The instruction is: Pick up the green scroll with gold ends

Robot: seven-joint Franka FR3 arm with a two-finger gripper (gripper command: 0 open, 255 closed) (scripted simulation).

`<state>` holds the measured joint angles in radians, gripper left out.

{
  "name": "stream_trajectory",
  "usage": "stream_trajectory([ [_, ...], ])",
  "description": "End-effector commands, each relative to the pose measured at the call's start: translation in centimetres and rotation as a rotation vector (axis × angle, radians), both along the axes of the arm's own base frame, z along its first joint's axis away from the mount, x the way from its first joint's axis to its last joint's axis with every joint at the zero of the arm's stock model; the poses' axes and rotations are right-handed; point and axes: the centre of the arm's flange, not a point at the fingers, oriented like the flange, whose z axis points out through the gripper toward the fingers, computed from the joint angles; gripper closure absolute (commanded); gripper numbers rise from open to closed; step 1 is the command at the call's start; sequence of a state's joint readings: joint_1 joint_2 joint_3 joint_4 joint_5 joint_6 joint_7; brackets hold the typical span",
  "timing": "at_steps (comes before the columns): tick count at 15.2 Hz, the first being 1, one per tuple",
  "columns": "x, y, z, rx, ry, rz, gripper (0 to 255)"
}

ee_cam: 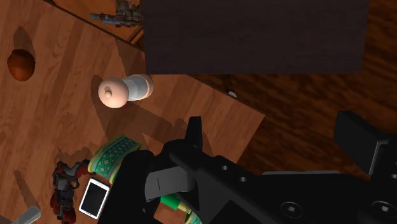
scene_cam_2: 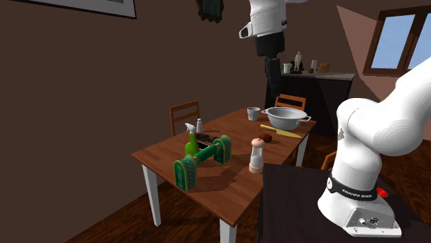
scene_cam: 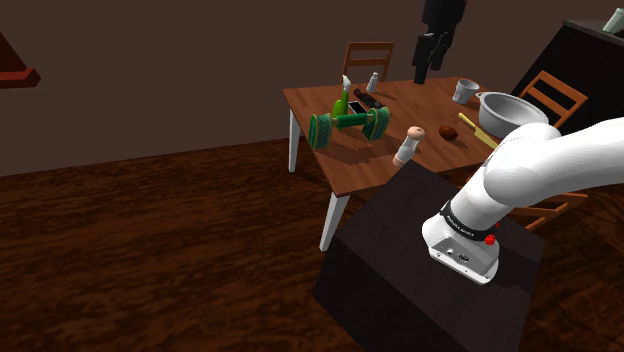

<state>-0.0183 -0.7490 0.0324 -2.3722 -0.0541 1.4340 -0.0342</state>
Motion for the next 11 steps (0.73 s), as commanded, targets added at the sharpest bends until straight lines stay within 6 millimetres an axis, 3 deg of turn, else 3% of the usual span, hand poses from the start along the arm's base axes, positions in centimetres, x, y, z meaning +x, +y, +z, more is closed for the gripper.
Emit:
stream_trajectory([
  [1,0.0,0.0,0.0,0.000,0.000,0.000,0],
  [11,4.3,-8.2,-8.7,0.025,-0.006,0.272,0],
])
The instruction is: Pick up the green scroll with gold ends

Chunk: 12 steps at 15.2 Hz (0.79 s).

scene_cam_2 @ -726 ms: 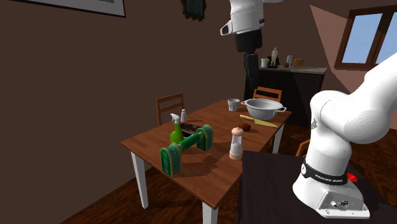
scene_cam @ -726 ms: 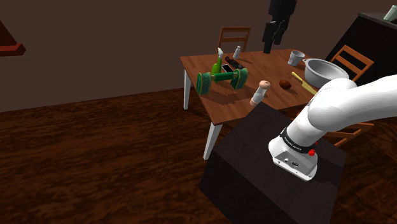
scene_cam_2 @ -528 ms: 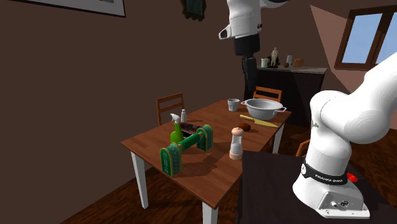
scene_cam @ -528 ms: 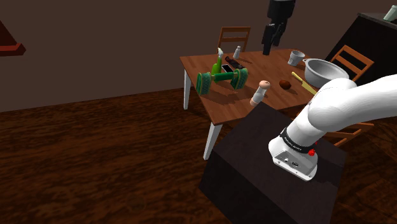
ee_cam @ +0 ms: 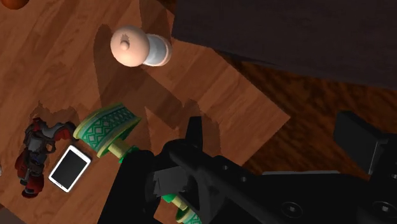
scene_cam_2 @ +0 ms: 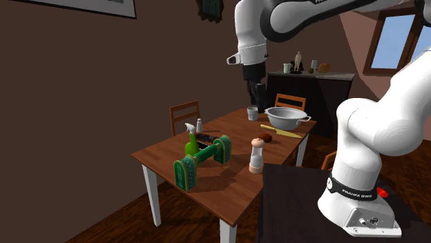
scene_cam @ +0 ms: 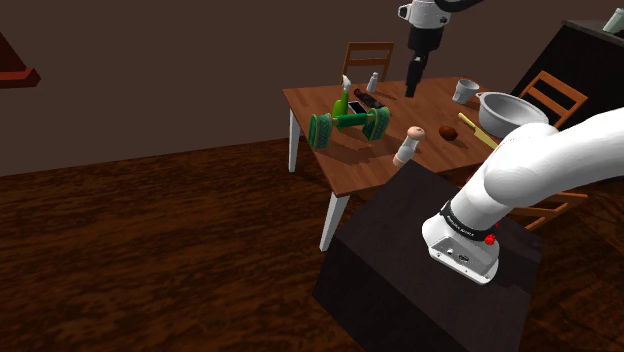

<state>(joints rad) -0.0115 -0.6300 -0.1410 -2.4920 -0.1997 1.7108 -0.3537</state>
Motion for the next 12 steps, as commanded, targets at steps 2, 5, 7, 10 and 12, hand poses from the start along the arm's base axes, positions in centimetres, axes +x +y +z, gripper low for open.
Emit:
stream_trajectory([
  [2,1.6,-2.3,-2.8,0.007,-0.003,0.086,0],
  [5,3.4,-4.3,-5.5,0.015,-0.005,0.168,0],
  [7,4.7,-5.6,-7.3,0.020,-0.006,0.222,0],
  [10,6.8,-7.4,-10.0,0.027,-0.008,0.304,0],
  [12,8.3,-8.5,-11.8,0.032,-0.009,0.358,0],
])
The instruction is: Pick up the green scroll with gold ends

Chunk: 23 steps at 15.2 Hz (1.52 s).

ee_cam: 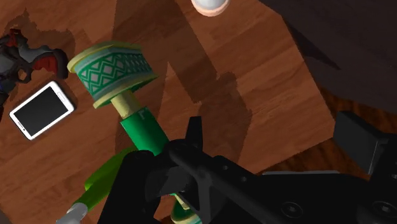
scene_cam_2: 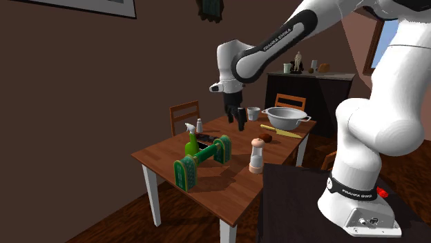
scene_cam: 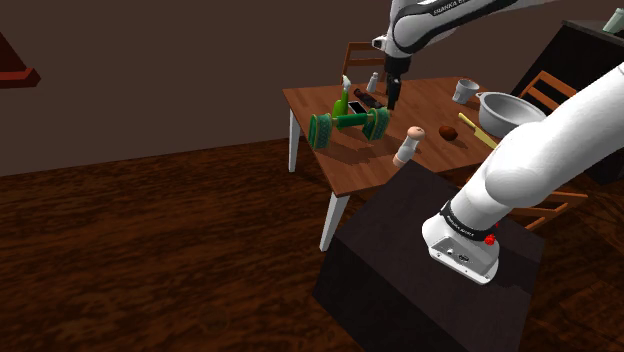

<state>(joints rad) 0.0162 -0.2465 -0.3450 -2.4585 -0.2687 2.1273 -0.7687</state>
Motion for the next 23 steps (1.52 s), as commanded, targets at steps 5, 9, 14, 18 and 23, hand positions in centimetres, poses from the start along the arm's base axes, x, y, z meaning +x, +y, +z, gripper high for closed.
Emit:
stream_trajectory([
  [5,4.6,-2.9,-5.4,0.014,-0.005,0.167,0],
  [9,8.0,-4.2,-9.0,0.024,-0.007,0.276,0],
  [14,12.3,-5.4,-13.5,0.037,-0.010,0.412,0],
  [18,14.7,-5.7,-16.4,0.043,-0.012,0.484,0],
  [23,14.7,-5.7,-19.0,0.043,-0.012,0.484,0],
])
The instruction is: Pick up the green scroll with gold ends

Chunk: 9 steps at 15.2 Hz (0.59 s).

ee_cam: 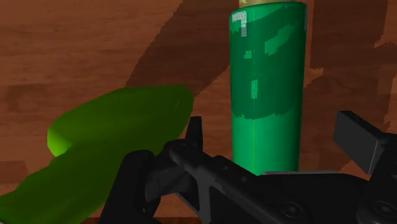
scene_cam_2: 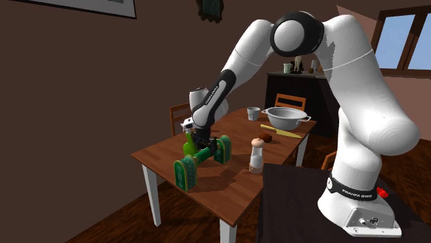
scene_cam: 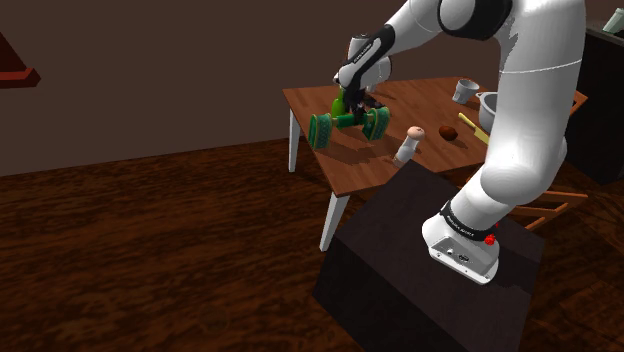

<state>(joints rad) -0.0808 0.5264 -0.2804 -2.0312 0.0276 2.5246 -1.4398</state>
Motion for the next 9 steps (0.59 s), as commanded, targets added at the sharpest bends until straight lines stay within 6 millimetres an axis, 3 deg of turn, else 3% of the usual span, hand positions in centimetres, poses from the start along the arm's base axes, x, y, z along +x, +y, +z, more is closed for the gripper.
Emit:
stream_trajectory([
  [1,0.01,-0.01,-1.14,0.000,0.000,0.000,0],
  [3,0.00,-0.01,-1.44,0.000,0.000,0.000,0],
  [4,0.07,0.01,-1.50,0.000,0.000,0.000,255],
  [9,-0.03,-0.06,-1.51,0.000,0.000,0.000,255],
])
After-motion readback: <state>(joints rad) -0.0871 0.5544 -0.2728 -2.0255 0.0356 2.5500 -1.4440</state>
